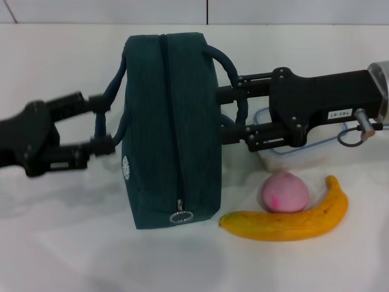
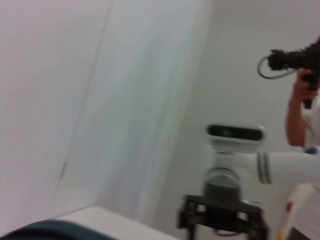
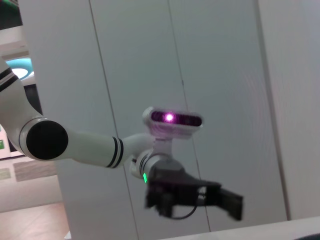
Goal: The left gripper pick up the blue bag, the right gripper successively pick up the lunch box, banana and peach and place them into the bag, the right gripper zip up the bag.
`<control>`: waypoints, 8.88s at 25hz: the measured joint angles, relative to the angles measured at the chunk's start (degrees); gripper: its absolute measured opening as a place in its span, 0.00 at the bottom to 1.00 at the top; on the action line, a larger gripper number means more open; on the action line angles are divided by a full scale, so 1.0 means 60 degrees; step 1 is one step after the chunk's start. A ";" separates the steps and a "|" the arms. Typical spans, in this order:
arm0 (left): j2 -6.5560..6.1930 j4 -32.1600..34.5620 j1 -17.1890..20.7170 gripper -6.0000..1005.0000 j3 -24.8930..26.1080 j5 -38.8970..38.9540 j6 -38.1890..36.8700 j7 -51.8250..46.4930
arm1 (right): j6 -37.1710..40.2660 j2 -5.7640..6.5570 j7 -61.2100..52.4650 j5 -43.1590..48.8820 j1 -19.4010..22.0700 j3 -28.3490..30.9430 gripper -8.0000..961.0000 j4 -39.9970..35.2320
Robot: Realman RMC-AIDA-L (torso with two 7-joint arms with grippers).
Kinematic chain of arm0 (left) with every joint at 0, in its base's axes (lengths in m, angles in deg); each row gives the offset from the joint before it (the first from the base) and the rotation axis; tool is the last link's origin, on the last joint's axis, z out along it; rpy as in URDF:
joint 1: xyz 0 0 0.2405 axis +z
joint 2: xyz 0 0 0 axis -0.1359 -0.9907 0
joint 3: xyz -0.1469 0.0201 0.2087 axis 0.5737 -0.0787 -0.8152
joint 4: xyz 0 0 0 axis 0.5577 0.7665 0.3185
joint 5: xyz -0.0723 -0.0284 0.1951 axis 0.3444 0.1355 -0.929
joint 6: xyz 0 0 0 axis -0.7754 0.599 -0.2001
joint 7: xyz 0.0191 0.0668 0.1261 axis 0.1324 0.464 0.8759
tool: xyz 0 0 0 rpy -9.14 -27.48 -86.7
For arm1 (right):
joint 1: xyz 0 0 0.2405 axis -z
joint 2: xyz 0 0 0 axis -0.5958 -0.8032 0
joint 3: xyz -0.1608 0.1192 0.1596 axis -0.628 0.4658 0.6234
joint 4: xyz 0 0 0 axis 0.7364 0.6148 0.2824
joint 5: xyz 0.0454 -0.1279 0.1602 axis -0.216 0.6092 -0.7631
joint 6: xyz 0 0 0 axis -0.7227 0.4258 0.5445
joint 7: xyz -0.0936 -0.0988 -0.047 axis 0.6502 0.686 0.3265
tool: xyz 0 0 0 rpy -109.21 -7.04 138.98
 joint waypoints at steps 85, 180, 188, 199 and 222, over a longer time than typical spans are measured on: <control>0.0496 0.4100 -0.2872 0.06 -0.1041 -0.5452 0.2361 -1.0519 | -0.5033 -0.0054 0.0150 -0.0822 0.2679 0.5935 0.69 0.5005; 0.0680 0.4197 -0.2626 0.06 -0.0982 -0.5171 0.2281 -1.0194 | -0.3959 -0.0055 -0.6183 -0.1643 0.3085 0.6211 0.18 0.6137; 0.0608 0.4204 -0.2800 0.06 -0.1024 -0.5159 0.2281 -1.0287 | -0.3769 -0.0044 -0.6706 -0.1859 0.3186 0.6606 0.16 0.6263; 0.0664 0.4137 -0.2960 0.06 -0.1041 -0.5211 0.2281 -1.0294 | -0.2331 -0.0059 -0.7032 -0.2255 0.2652 0.7207 0.14 0.6387; 0.0903 0.4099 -0.3122 0.07 -0.1056 -0.5191 0.2297 -1.0240 | -0.0079 -0.0089 -0.6598 -0.2191 -0.0150 0.7225 0.13 0.7079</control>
